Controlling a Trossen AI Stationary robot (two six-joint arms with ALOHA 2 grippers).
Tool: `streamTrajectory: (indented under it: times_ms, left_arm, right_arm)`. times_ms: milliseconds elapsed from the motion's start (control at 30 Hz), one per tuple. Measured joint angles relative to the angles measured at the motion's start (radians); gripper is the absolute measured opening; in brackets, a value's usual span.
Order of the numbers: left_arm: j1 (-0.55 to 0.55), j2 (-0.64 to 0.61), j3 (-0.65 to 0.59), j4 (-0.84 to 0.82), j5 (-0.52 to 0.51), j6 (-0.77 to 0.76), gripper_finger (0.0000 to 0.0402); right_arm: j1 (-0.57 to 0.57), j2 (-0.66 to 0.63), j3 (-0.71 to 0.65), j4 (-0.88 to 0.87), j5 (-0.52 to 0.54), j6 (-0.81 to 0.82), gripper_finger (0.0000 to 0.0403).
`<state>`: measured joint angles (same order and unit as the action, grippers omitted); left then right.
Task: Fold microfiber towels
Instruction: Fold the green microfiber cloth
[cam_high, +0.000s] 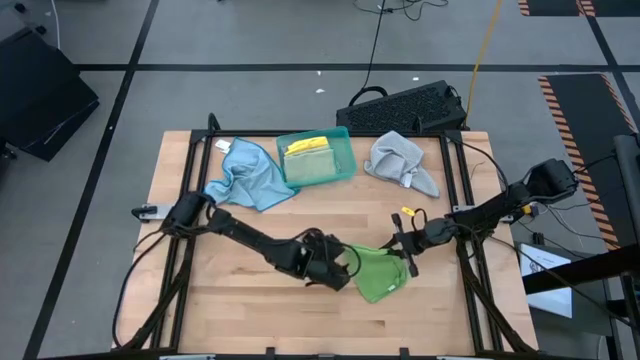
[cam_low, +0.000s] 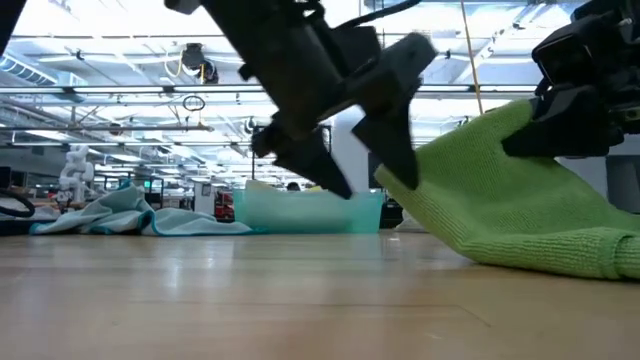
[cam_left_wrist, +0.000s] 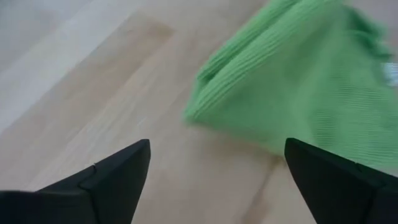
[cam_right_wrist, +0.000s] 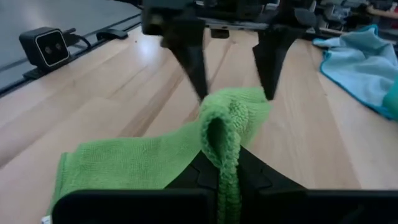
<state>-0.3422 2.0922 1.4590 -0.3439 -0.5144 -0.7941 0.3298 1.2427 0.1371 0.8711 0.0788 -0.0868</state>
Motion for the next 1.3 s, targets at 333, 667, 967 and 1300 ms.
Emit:
streamTrajectory:
  times_ms: [333, 667, 967, 1300]
  left_arm:
    - [-0.002, -0.001, -0.08, 0.089, -0.06, 0.096, 0.0349]
    - [-0.005, 0.002, -0.366, 0.904, -0.034, 0.245, 0.0349]
    - [-0.004, 0.002, -0.421, 1.056, 0.077, 0.269, 0.0348]
    - [-0.004, 0.002, -0.421, 1.05, 0.007, 0.161, 0.0302]
  right_arm:
    - [0.0, -0.014, -0.006, 0.0, -0.001, -0.097, 0.001]
    - [0.0, -0.014, -0.006, 0.023, -0.001, -0.146, 0.001]
    - [0.0, -0.014, -0.005, 0.042, 0.036, -0.188, 0.001]
    - [0.0, -0.014, -0.005, 0.045, 0.059, -0.19, 0.001]
